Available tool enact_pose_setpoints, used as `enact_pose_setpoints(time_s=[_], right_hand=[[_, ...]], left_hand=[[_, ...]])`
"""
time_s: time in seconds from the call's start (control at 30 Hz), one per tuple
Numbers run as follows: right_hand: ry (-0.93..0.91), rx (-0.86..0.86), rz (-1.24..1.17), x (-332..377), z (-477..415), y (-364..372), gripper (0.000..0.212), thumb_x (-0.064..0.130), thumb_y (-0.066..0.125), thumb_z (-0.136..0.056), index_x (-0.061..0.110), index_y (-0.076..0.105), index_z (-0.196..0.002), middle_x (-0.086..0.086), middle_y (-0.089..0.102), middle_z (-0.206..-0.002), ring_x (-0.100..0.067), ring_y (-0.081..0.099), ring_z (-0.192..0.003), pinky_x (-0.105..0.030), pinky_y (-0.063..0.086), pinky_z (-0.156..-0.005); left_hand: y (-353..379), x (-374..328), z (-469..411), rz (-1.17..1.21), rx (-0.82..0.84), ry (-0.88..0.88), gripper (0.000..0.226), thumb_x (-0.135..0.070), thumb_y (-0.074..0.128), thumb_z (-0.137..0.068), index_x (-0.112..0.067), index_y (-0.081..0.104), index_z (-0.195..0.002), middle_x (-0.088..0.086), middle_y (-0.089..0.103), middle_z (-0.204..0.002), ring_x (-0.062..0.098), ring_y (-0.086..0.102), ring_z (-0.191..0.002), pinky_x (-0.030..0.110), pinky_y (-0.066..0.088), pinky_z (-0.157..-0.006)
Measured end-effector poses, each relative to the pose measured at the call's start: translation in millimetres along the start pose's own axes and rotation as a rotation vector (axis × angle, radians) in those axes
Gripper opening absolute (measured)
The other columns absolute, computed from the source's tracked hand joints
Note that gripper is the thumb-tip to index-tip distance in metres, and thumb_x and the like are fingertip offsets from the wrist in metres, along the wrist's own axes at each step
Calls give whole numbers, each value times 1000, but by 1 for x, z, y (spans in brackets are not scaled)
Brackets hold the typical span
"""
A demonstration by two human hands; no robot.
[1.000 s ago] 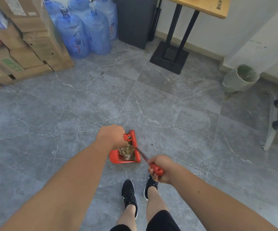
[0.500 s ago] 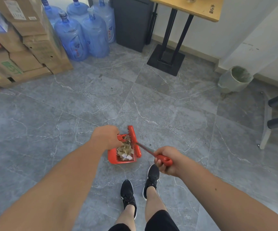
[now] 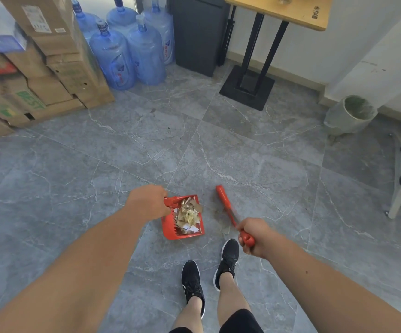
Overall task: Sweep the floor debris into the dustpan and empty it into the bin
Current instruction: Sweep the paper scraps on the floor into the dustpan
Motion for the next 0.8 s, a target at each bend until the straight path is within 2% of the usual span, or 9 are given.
enact_pose_setpoints(time_s=[0.1, 0.23, 0.33, 0.43, 0.6, 0.7, 0.8], right_hand=[[3, -19, 3, -5, -10, 12, 17, -1, 47, -85, 13, 40, -81, -3, 32, -39, -14, 35, -31, -15, 29, -37], [-16, -8, -33, -1, -13, 29, 16, -2, 47, -84, 12, 41, -81, -4, 34, -41, -13, 33, -30, -16, 30, -38], [-38, -16, -3, 4, -11, 35, 11, -1, 49, -83, 9, 44, -82, -6, 36, -43, -16, 39, -36, -18, 33, -40], [-51, 0, 21, 11, -12, 46, 11, 1, 51, -86, 8, 46, -79, -7, 37, -43, -17, 40, -38, -17, 33, -40], [-38, 36, 43, 11, -18, 68, 22, 3, 49, -88, 11, 42, -70, -5, 36, -36, -17, 41, -39, -14, 31, -37], [2, 88, 89, -1, -19, 80, 18, 2, 48, -88, 10, 42, -74, -6, 36, -41, -16, 37, -36, -13, 26, -34], [39, 159, 177, -12, -10, 85, 16, 3, 48, -90, 7, 44, -75, -7, 38, -49, -14, 36, -36, -15, 25, -38]], left_hand=[[2, 7, 0, 4, -17, -21, 25, -48, 61, -81, -24, 61, -74, -7, 63, -74, 16, 61, -72, 29, 47, -64], [-4, 18, 8, 48, -140, -30, 35, -54, 61, -84, -24, 56, -68, -7, 58, -70, 19, 62, -72, 28, 42, -61], [-2, 35, 20, 102, -187, -80, 41, -58, 60, -87, -22, 57, -68, -7, 56, -69, 20, 59, -70, 28, 42, -60], [8, 53, 28, 195, -175, -180, 41, -55, 60, -87, -20, 56, -66, -5, 59, -71, 22, 61, -72, 29, 45, -62], [25, 53, 32, 232, -128, -245, 40, -57, 57, -89, -21, 57, -71, -6, 60, -71, 22, 61, -72, 29, 42, -62], [29, 54, 30, 237, -115, -265, 35, -56, 59, -88, -23, 60, -76, -7, 60, -74, 20, 62, -74, 30, 44, -64], [30, 58, 27, 258, -86, -272, 32, -54, 61, -88, -23, 61, -79, -6, 62, -77, 20, 63, -76, 30, 46, -64]])
Point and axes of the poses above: each hand's wrist, its own z-axis away from the middle knuckle, its own y-axis out of the palm, x = y × z, the point moved 10 cm from there along -z, towards the middle knuckle
